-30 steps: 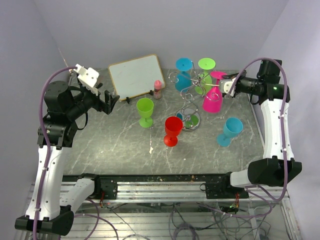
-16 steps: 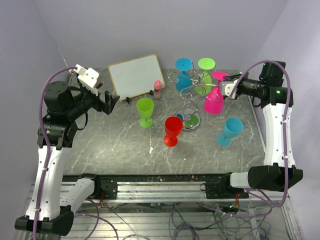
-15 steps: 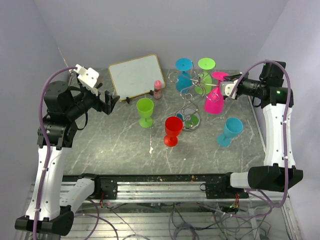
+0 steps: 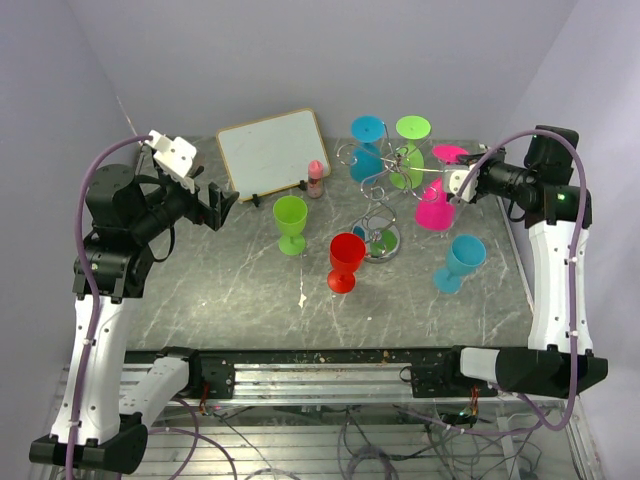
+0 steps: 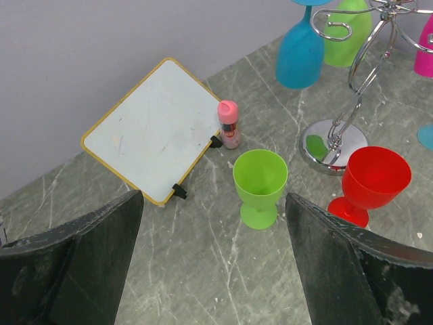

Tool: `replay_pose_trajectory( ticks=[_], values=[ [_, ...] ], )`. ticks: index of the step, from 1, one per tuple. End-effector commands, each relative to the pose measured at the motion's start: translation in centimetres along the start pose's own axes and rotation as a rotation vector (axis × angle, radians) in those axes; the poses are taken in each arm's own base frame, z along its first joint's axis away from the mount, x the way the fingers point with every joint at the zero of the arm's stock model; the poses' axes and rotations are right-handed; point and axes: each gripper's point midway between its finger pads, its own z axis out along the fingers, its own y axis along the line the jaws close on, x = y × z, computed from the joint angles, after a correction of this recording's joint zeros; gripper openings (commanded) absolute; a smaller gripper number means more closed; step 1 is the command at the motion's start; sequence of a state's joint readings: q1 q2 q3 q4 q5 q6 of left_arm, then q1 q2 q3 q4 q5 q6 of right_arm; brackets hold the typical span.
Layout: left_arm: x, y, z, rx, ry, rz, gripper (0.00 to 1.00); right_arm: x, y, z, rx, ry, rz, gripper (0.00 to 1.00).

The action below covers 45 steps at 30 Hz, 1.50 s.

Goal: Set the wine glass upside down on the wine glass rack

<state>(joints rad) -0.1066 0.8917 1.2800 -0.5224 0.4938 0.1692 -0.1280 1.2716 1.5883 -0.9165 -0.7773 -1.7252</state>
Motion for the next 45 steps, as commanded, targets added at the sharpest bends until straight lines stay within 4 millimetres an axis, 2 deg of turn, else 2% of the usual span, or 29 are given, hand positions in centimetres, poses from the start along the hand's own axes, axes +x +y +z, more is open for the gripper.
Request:
replay_pose_trajectory(
  ticks=[1, 29, 45],
  values=[
    [-1.3, 0.3, -0.3, -0.011, -0.041, 0.025, 0.96, 0.7, -0.2, -0.4, 0.022, 0.052, 0.016, 0.0],
    [-1.1, 0.5, -0.3, -0.014, -0.036, 0.027, 0.96, 3.5, 0.6, 0.6, 0.002, 0.136, 0.01, 0.02],
    [-1.1, 0.5, -0.4, -0.015, -0.037, 0.027, 0.96, 3.7, 1.3, 0.9, -0.026, 0.14, -0.004, 0.1]
  ],
)
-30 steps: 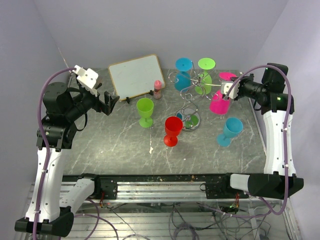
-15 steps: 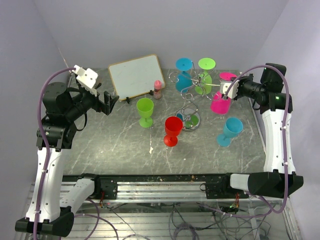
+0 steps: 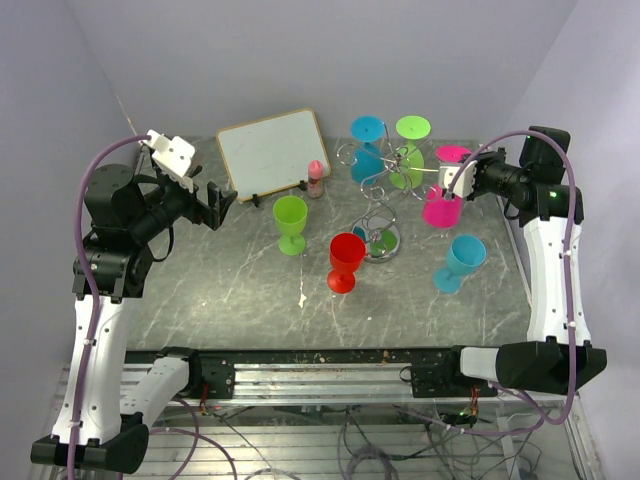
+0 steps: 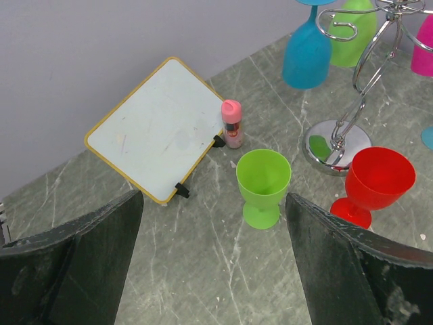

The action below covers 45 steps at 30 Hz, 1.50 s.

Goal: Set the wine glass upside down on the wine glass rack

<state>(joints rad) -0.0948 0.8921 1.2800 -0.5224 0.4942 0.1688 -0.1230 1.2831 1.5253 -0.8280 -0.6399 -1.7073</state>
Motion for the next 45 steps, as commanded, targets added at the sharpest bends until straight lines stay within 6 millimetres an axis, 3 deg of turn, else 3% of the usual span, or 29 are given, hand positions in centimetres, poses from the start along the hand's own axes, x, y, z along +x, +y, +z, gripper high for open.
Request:
replay_pose_trajectory(
  ticks=[1, 15, 21, 30, 35, 40, 45],
  values=[
    [-1.2, 0.2, -0.3, -0.004, -0.04, 0.029, 0.96, 0.2, 0.3, 0.2, -0.01, 0.009, -0.012, 0.1],
    [-0.9, 0.2, -0.3, -0.006, -0.034, 0.037, 0.96, 0.8, 1.2, 0.1, -0.029, 0.043, -0.009, 0.17],
    [-0.7, 0.4, -0.1, -0.013, -0.033, 0.027, 0.97, 1.3, 1.3, -0.2, -0.029, 0.081, -0.002, 0.26],
    [1.5, 0.7, 0.7, -0.013, 0.032, 0.01, 1.0, 3.4, 0.9, -1.4, 0.017, 0.217, 0.081, 0.41],
    [3.7, 1.1, 1.8, -0.006, 0.092, -0.01, 0.99, 5.1, 0.6, -2.5, 0.085, 0.328, 0.176, 0.5],
    [6.5, 1.4, 3.4, 0.007, 0.159, -0.039, 1.0, 6.3, 0.9, -3.2, 0.205, 0.401, 0.358, 0.59],
    [8.0, 1.7, 4.8, 0.009, 0.206, -0.054, 1.0, 7.8, 1.5, -3.9, 0.371, 0.469, 0.57, 0.7]
  ],
)
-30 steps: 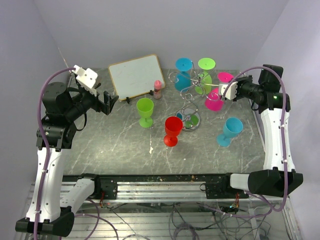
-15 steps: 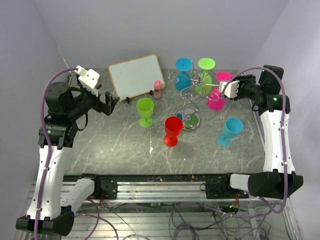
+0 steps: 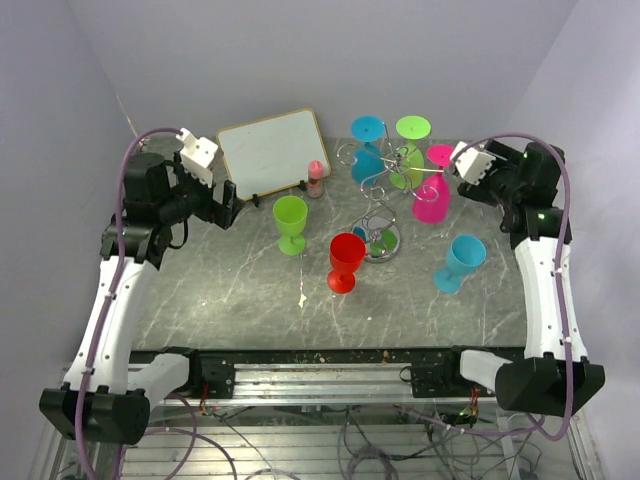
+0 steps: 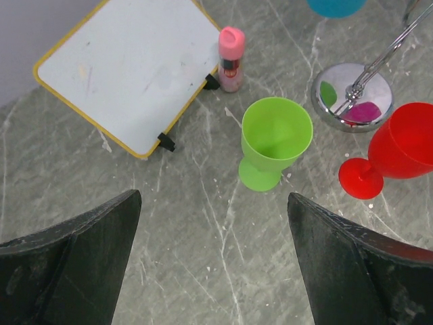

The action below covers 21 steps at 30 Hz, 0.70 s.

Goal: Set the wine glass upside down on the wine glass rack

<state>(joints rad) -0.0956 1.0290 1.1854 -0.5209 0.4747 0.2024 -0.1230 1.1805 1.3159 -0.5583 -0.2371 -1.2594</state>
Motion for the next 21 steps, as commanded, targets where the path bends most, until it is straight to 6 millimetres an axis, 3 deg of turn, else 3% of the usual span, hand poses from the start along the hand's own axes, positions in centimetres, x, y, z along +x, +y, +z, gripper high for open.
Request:
replay_pose_trajectory(
  ticks=[1, 3, 5, 8, 12, 21],
  values=[
    [0.2, 0.5, 1.2, -0.015, 0.011, 0.02, 0.99, 1.6, -1.7, -0.6, 0.202, 0.074, 0.276, 0.77],
    [0.8, 0.3, 2.3, -0.017, 0.033, 0.026, 0.98, 2.9, -1.6, -0.6, 0.275, 0.118, 0.382, 0.9],
    [1.5, -0.3, 3.6, -0.018, 0.057, 0.041, 0.98, 4.2, -1.0, -0.3, 0.327, 0.164, 0.491, 0.95],
    [2.8, -1.5, 5.8, -0.006, 0.095, 0.063, 0.98, 5.2, 0.2, 0.3, 0.344, 0.202, 0.616, 0.95],
    [3.7, -3.3, 8.6, 0.042, 0.144, 0.098, 0.95, 4.7, 1.6, 0.7, 0.311, 0.177, 0.747, 0.95],
    [6.4, -3.0, 14.3, 0.007, 0.302, 0.103, 0.87, 4.0, 1.6, -1.9, 0.418, 0.096, 0.883, 0.96]
  ],
)
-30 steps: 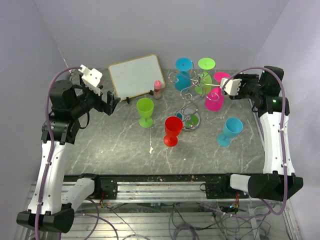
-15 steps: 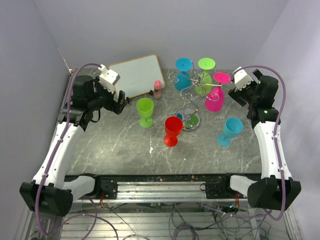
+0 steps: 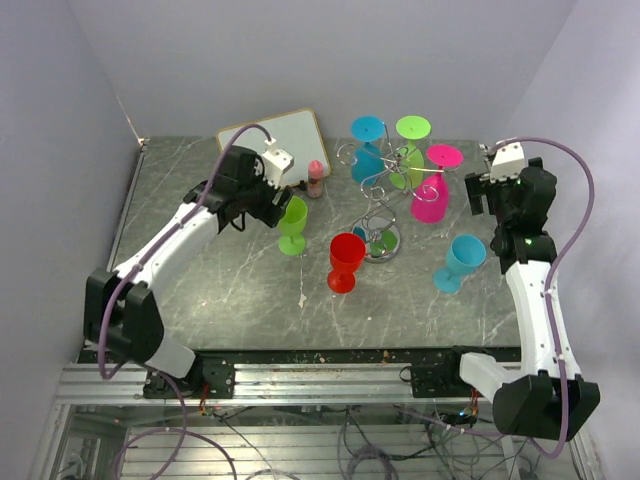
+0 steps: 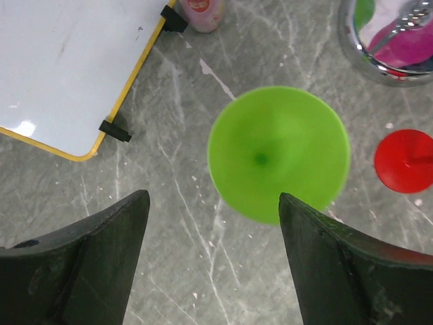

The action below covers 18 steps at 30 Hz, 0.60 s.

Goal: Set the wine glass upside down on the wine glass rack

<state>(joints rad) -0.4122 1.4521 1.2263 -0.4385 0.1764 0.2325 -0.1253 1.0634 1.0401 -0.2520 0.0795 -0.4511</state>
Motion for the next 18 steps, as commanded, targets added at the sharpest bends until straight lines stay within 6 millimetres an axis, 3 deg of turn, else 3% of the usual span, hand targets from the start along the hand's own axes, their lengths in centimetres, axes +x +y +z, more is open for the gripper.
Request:
replay_pose_trajectory(
  ticks=[1, 10, 18],
  values=[
    [-2.0, 1.1, 1.5, -0.047, 0.0, 0.001, 0.83, -1.4, -1.0, -1.0, 0.057, -0.074, 0.119, 0.96],
    [-1.1, 0.5, 4.4, -0.009, 0.087, -0.04, 0.61, -0.1, 0.3, -0.5, 0.016, -0.056, 0.11, 0.95],
    [-0.7, 0.2, 5.1, 0.011, 0.115, -0.05, 0.37, -0.2, 0.9, -0.5, -0.019, -0.068, 0.123, 0.95]
  ],
)
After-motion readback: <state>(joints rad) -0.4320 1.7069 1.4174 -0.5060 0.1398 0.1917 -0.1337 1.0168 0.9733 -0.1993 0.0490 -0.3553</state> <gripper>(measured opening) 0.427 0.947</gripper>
